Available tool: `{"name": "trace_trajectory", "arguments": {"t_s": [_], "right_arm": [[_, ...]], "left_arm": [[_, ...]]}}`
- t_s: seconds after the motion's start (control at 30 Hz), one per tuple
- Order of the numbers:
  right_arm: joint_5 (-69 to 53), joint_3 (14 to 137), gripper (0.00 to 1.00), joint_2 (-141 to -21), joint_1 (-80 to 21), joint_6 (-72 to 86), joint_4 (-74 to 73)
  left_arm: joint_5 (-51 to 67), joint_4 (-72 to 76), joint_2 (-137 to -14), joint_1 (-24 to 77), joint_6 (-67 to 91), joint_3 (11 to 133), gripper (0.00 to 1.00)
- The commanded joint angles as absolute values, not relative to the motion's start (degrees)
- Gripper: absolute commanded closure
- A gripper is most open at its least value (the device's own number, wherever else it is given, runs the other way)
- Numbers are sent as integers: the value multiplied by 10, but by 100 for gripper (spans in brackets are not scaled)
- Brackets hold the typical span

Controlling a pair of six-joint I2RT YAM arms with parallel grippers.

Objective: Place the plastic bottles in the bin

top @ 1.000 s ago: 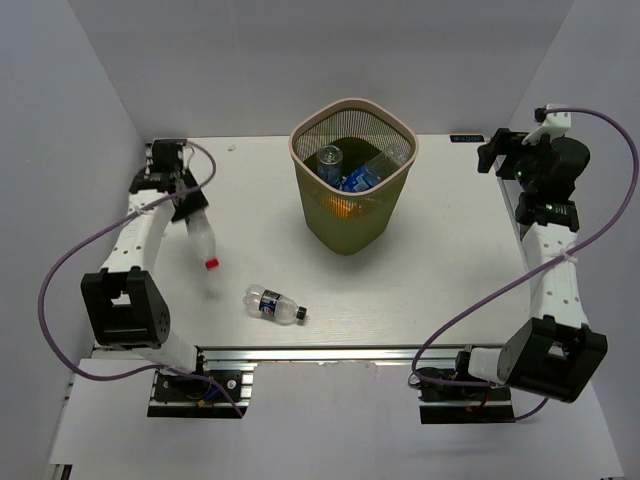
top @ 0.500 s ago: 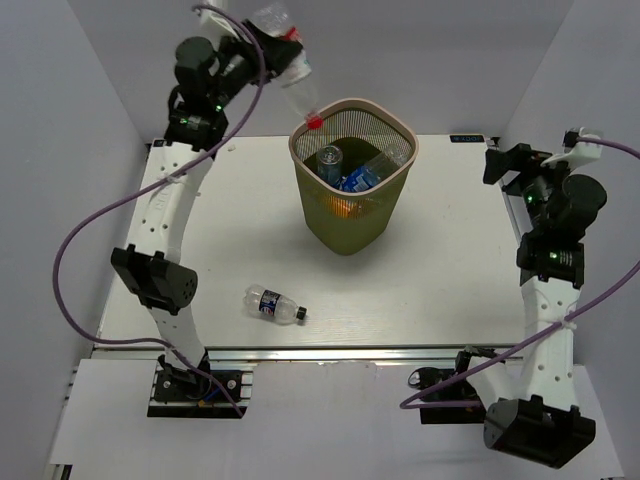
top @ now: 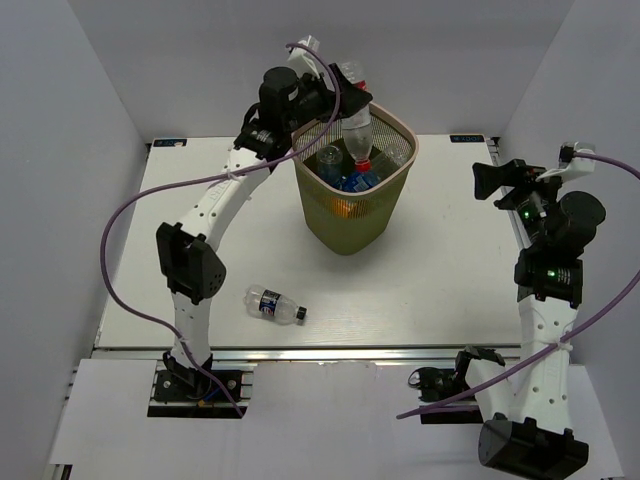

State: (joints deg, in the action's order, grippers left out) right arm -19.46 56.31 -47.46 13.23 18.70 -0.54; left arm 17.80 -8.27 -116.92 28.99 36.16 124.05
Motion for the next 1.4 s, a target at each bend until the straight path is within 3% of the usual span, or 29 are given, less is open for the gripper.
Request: {"name": "trace_trajectory", "arguments": {"t_s": [0.0,0.2,0.23,0.57,0.7,0.97,1.1,1.23,1.37], "right_arm": [[-218,560,11,-464,135,201,1],[-232,576,11,-464,136,201,-24],[-236,577,11,-464,135,200,-25],[-319,603,11,-459,109,149,-34],[-380,630,11,-454,49,71,-66],[-286,686,11,-502,-226,-43,-197],[-123,722,11,-576,-406,-83,-243],[-45,740,11,-642,-594,-133,-242],[-85,731,11,-735,-626,-129,-211]], "left_arm": [[210,-76,-1107,285,338,1217,16],[176,-144,-1086,286,309,1223,10],[169,-152,-1077,287,299,1221,2],[32,-200,-977,285,233,1177,2],[-60,-189,-892,276,214,1059,2],[-46,-142,-733,108,321,753,2],[-97,-163,-691,91,340,660,2],[-167,-194,-639,90,377,578,2],[-224,-221,-598,89,449,527,2]]}}
